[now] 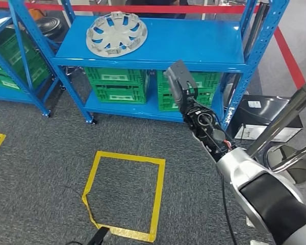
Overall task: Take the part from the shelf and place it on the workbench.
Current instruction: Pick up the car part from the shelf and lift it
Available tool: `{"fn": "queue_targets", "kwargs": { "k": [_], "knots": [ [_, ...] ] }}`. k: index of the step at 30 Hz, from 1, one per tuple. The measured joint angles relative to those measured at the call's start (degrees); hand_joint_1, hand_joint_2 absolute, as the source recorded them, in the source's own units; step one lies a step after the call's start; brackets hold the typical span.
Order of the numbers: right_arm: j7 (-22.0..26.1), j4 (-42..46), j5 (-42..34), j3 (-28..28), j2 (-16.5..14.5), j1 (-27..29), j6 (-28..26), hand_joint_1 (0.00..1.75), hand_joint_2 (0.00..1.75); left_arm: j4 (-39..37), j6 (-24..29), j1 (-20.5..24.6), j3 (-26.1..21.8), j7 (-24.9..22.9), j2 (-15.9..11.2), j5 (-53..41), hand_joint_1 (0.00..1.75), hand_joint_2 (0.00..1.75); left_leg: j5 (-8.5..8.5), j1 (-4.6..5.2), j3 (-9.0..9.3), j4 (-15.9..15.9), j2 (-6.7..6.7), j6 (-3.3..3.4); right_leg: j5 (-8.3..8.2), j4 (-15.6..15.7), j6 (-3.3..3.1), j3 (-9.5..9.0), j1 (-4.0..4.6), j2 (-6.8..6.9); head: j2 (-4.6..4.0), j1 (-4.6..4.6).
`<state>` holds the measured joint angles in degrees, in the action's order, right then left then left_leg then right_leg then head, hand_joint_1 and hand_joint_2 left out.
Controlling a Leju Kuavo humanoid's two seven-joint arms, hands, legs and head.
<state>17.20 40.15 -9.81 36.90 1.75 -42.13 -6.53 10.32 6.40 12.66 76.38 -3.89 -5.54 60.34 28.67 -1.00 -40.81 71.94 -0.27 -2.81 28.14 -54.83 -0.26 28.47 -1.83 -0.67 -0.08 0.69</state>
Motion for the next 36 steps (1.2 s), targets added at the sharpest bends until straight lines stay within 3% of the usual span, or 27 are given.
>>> {"fn": "queue_targets", "kwargs": {
  "k": [2, 3, 4, 6, 7, 8, 10, 11, 12, 13, 15, 16, 17, 18, 20, 21, 22, 26, 36],
  "knots": [
    [0.14, -0.01, -0.08, -0.01, 0.01, 0.64, 0.02, 0.0, 0.0, 0.0, 0.01, 0.08, -0.02, 0.0, -0.14, -0.01, 0.0, 0.0, 4.22, 0.88, -1.92, -2.53, 0.0, 0.78, 1.75, 1.19, -0.18, -3.48, 0.08, -0.08, -0.01, -0.28],
    [0.32, -0.02, -0.1, -0.02, 0.01, 0.88, 0.07, 0.0, 0.0, 0.0, 0.07, 0.0, -0.03, 0.05, -0.29, 0.17, 0.0, 0.0, 3.82, 1.5, -2.06, -5.95, 0.0, 1.59, 2.64, 1.82, -0.21, -5.21, 0.16, -0.12, -0.01, -0.51],
    [0.54, -0.04, -0.11, -0.02, 0.02, 1.17, 0.19, 0.0, 0.0, -0.01, 0.17, -0.17, -0.05, 0.16, -0.51, 0.46, 0.0, 0.0, 0.31, 2.28, -1.87, -10.46, 0.0, 2.78, 3.48, 2.55, -0.25, -6.65, 0.23, -0.15, -0.01, -0.72],
    [0.93, -0.17, -0.1, -0.01, 0.01, 2.11, 0.51, 0.0, 0.0, -0.03, 0.48, -0.75, -0.11, 0.85, -1.22, 1.18, 0.0, 0.0, -11.79, 4.08, -1.08, -19.97, -0.43, 5.32, 5.06, 4.13, -0.03, -9.22, 0.58, -0.38, -0.01, -1.03],
    [1.06, -0.21, -0.09, 0.04, -0.07, 2.55, 0.68, 0.0, 0.0, -0.04, 0.64, -0.95, -0.16, 1.23, -1.42, 1.58, 0.0, 0.0, -16.3, 4.66, -0.65, -22.57, -0.74, 6.04, 5.69, 5.2, 0.12, -10.35, 0.82, -0.55, -0.01, -0.99],
    [1.19, -0.22, -0.08, 0.07, -0.15, 2.67, 0.78, 0.0, 0.0, -0.04, 0.83, -1.05, -0.22, 1.55, -1.54, 1.93, 0.0, 0.0, -18.15, 4.98, -0.3, -23.7, -1.0, 6.15, 6.24, 6.29, 0.29, -11.61, 1.1, -0.74, -0.01, -0.91],
    [1.43, -0.08, 0.0, 0.04, -0.32, 1.76, 0.85, 0.0, 0.0, -0.04, 1.36, -0.97, -0.39, 1.68, -1.31, 2.41, 0.0, 0.0, -16.57, 4.61, 0.48, -22.9, -0.99, 5.74, 7.31, 8.06, 0.57, -13.87, 1.43, -0.74, -0.01, -0.78],
    [1.55, -0.02, 0.07, -0.03, -0.32, 1.05, 0.84, 0.0, 0.0, -0.04, 1.69, -1.0, -0.48, 1.63, -1.22, 2.54, 0.0, 0.0, -15.59, 4.41, 1.05, -22.82, -0.91, 5.7, 8.29, 7.08, 0.67, -14.06, 1.53, -0.47, 0.0, -0.68],
    [1.59, 0.0, 0.13, -0.09, -0.31, 0.57, 0.84, 0.0, 0.0, -0.04, 2.03, -1.09, -0.58, 1.58, -1.13, 2.63, 0.0, 0.0, -14.7, 4.2, 1.76, -22.75, -0.88, 5.81, 9.76, 4.21, 0.7, -13.07, 1.65, -0.16, 0.0, -0.52],
    [1.61, -0.03, 0.17, -0.14, -0.28, 0.49, 0.88, 0.0, 0.0, -0.04, 2.32, -1.24, -0.69, 1.54, -1.08, 2.73, 0.0, 0.0, -13.85, 4.14, 2.57, -22.81, -0.91, 5.95, 11.55, -0.52, 0.57, -10.67, 1.82, 0.16, 0.0, -0.2],
    [1.51, -0.25, 0.17, -0.17, -0.22, 1.22, 0.98, 0.0, 0.0, -0.04, 2.72, -1.56, -0.96, 1.53, -1.05, 2.96, 0.0, 0.0, -12.29, 4.12, 4.23, -22.89, -1.09, 6.18, 14.08, -10.91, 0.18, -3.62, 2.14, 0.32, 0.0, 0.28],
    [1.47, -0.4, 0.15, -0.16, -0.2, 1.74, 1.04, 0.0, 0.0, -0.04, 2.85, -1.72, -1.08, 1.53, -1.08, 3.07, 0.0, 0.0, -11.54, 4.13, 5.11, -22.9, -1.23, 6.21, 13.51, -13.78, 0.14, -0.46, 2.21, 0.32, 0.01, 0.5],
    [1.46, -0.53, 0.12, -0.15, -0.2, 2.15, 1.07, 0.0, 0.0, -0.05, 2.95, -1.85, -1.17, 1.53, -1.14, 3.15, 0.0, 0.0, -10.81, 4.16, 6.01, -22.89, -1.38, 6.21, 11.39, -14.04, 0.24, 1.72, 2.22, 0.31, 0.01, 0.65],
    [1.49, -0.63, 0.09, -0.14, -0.2, 2.4, 1.07, 0.0, 0.0, -0.05, 3.01, -1.95, -1.23, 1.52, -1.25, 3.19, 0.0, 0.0, -10.09, 4.2, 6.99, -22.86, -1.55, 6.16, 7.78, -11.75, 0.45, 2.85, 2.15, 0.31, 0.0, 0.75],
    [1.59, -0.77, 0.05, -0.15, -0.18, 2.56, 1.03, 0.0, 0.0, -0.07, 3.06, -2.22, -1.3, 1.38, -1.5, 3.2, 0.0, 0.0, -8.75, 4.26, 8.77, -22.78, -1.73, 5.98, -0.34, -4.0, 0.79, 3.01, 1.99, 0.27, -0.01, 0.76],
    [1.63, -0.85, 0.05, -0.15, -0.16, 2.6, 1.01, 0.0, 0.0, -0.08, 3.06, -2.38, -1.32, 1.28, -1.66, 3.2, 0.0, 0.0, -8.27, 4.23, 9.32, -22.63, -1.81, 5.83, -2.91, -1.0, 0.81, 2.6, 2.03, 0.22, -0.01, 0.58],
    [1.65, -0.93, 0.04, -0.13, -0.15, 2.63, 1.0, 0.0, 0.0, -0.09, 3.06, -2.55, -1.34, 1.15, -1.78, 3.2, 0.0, 0.0, -7.86, 4.14, 9.53, -22.4, -1.85, 5.64, -3.91, 0.8, 0.65, 2.18, 2.16, 0.18, 0.0, 0.46],
    [1.94, -0.96, 0.04, -0.18, -0.29, 1.48, 0.95, 0.0, 0.0, -0.11, 3.1, -2.89, -1.35, 0.94, -1.9, 3.04, 0.0, 0.0, -6.94, 3.91, 8.98, -21.18, -1.86, 5.58, -2.45, 2.06, -0.48, 1.26, 2.52, -0.04, 0.0, 0.44],
    [2.68, -0.96, 0.24, -0.2, -1.32, 0.11, 0.97, 0.0, 0.0, -0.11, 2.73, -2.86, -1.35, 1.92, -2.63, 3.05, 0.0, 0.0, -6.75, 3.59, 9.02, -21.14, -1.81, 5.33, -2.31, 2.0, -0.78, 1.21, 2.87, -0.14, 0.01, 0.27]
  ]
}}
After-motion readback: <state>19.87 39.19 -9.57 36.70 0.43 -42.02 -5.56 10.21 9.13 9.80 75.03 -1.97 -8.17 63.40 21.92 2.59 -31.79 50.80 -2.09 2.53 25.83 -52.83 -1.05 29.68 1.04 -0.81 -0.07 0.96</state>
